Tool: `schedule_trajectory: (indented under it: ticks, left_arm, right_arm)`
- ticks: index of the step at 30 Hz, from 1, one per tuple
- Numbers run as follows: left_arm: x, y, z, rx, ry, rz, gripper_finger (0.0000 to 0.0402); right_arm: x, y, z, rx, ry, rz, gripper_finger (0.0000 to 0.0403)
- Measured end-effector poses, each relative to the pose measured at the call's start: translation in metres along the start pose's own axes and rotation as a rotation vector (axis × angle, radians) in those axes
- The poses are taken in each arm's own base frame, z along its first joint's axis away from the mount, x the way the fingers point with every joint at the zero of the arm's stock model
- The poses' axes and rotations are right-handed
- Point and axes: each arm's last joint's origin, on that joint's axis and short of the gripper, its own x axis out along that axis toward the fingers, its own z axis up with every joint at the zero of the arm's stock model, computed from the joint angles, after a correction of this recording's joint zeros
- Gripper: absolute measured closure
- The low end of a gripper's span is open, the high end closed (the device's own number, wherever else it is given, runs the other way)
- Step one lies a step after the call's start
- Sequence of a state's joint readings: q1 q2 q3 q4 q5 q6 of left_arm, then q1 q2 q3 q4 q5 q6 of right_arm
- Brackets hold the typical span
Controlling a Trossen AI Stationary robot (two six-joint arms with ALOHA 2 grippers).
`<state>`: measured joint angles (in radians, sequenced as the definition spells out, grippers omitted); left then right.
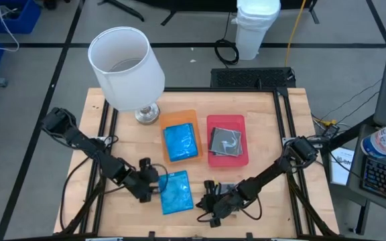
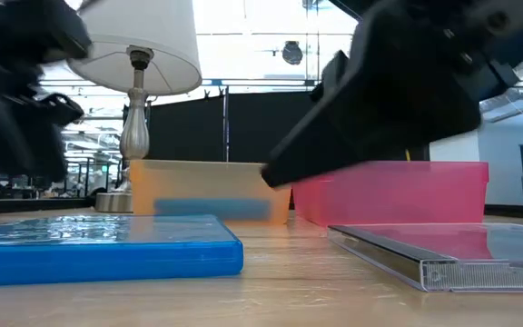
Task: Pick & place jewel cases by type
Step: Put the black CD case into the pink bin
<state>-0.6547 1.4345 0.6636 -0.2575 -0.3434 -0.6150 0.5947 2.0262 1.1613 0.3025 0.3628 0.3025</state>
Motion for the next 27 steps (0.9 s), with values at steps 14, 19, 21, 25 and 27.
schedule_trajectory:
  ticks: [14, 19, 21, 25, 27]
  left_arm:
    - [-0.015, -0.037, 0.002, 0.090, -0.226, -0.158, 0.0176]
    - [-0.002, -0.033, 0.022, 0.037, -0.294, -0.061, 0.0176]
    - [0.009, -0.034, 0.028, 0.093, -0.262, -0.050, 0.0176]
    - [0.028, -0.052, 0.062, 0.146, -0.259, -0.100, 0.0176]
    - [0.041, -0.063, 0.084, 0.163, -0.259, -0.126, 0.0176]
  right_arm:
    - [-0.016, 0.002, 0.012, -0.021, -0.001, 0.004, 0.0403]
    - [-0.053, 0.014, 0.017, -0.056, 0.031, -0.134, 0.0403]
    - [-0.068, 0.019, 0.018, -0.041, 0.033, -0.180, 0.0403]
    - [-0.090, 0.024, 0.014, 0.108, 0.050, -0.244, 0.0403]
    - [-0.096, 0.022, 0.008, 0.178, 0.094, -0.276, 0.0403]
